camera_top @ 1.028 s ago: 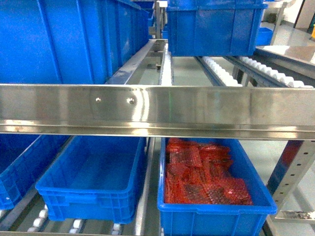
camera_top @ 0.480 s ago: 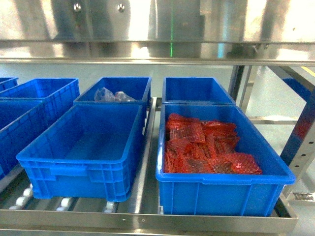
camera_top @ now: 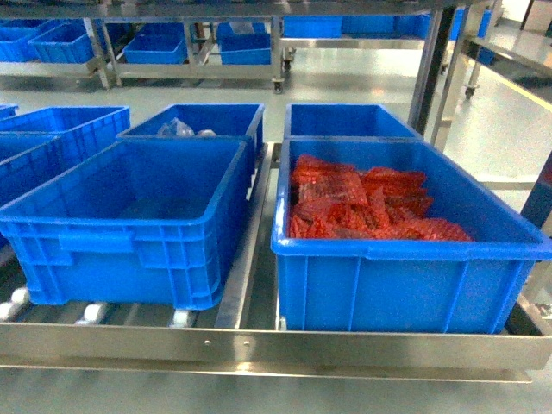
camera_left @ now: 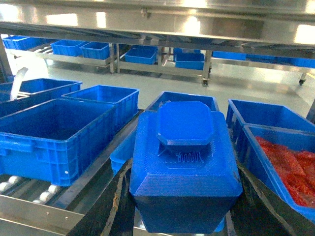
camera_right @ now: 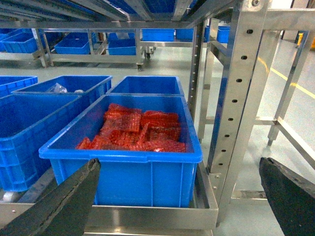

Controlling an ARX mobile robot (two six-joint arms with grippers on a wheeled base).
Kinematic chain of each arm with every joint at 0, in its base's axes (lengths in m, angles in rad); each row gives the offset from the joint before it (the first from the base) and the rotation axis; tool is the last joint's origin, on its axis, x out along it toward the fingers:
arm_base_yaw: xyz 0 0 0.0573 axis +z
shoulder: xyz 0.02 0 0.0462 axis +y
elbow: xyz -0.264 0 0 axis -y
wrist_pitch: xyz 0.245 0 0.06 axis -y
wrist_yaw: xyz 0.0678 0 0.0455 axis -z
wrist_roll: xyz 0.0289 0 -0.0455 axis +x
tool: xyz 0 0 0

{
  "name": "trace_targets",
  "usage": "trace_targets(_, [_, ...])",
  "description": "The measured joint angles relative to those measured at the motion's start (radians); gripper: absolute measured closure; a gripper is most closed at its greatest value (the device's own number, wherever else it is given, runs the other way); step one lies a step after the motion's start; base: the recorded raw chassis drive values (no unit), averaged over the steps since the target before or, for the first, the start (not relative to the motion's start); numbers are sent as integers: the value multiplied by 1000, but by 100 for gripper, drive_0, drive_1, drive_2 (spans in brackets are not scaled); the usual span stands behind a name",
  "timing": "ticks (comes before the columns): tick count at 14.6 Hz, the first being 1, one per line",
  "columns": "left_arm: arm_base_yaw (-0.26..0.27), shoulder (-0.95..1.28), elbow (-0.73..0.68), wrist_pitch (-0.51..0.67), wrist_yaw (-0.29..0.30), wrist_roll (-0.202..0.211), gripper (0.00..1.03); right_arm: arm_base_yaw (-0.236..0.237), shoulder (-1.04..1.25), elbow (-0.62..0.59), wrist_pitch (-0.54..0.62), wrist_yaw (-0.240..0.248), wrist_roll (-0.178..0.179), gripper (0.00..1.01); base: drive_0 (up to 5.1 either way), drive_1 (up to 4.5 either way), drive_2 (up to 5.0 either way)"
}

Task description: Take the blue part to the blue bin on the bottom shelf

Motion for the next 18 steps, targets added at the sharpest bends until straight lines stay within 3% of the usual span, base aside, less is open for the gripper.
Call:
trace_targets(15, [0,0,-2,1,0,0,59,0,0,0,1,0,0,3,0,0,0])
trace_targets(18, [0,0,-2,1,0,0,59,0,0,0,1,0,0,3,-2,366,-370])
